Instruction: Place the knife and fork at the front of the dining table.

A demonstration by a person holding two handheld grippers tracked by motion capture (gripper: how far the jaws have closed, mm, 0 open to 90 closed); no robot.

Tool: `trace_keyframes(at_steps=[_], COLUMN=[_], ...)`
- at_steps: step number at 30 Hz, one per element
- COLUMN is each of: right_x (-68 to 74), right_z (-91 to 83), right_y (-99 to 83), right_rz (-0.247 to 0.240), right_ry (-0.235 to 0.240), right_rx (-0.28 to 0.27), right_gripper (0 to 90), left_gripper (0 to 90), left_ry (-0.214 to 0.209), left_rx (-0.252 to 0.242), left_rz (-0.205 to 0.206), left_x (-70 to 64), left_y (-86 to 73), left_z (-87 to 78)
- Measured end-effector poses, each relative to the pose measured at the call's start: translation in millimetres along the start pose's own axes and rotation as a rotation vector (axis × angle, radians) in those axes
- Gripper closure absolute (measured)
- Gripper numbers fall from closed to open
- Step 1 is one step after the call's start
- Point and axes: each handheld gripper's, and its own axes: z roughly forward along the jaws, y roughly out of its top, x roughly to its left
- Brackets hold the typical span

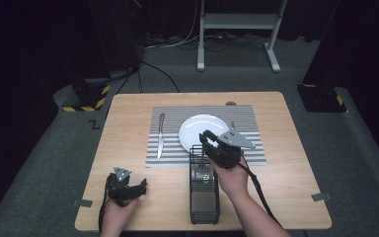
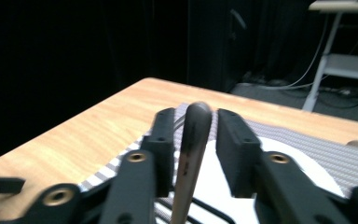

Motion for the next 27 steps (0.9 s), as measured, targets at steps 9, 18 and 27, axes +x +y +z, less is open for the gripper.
trace_keyframes(at_steps=[9, 18, 27], right_x=[10.6, 15.2, 14.8], right_z=[-12.8, -38.9, -55.8], right_y=[1.7, 18.2, 33.4], right_rz=[-0.033, -0.048, -0.047], right_ry=[0.063, 0.071, 0.062], right_rx=[-0.056, -0.165, -0.243], right_gripper=[87.0, 86.9, 87.0], left_gripper=[11.1, 11.1, 11.1], left_ry=[0.001, 0.001, 0.002], left_rx=[0.000, 0.001, 0.001], left_rz=[0.000, -0.001, 0.000], left_x=[-0.1, -0.1, -0.1], left_y=[0.0, 0.0, 0.0], left_z=[0.0, -0.1, -0.1])
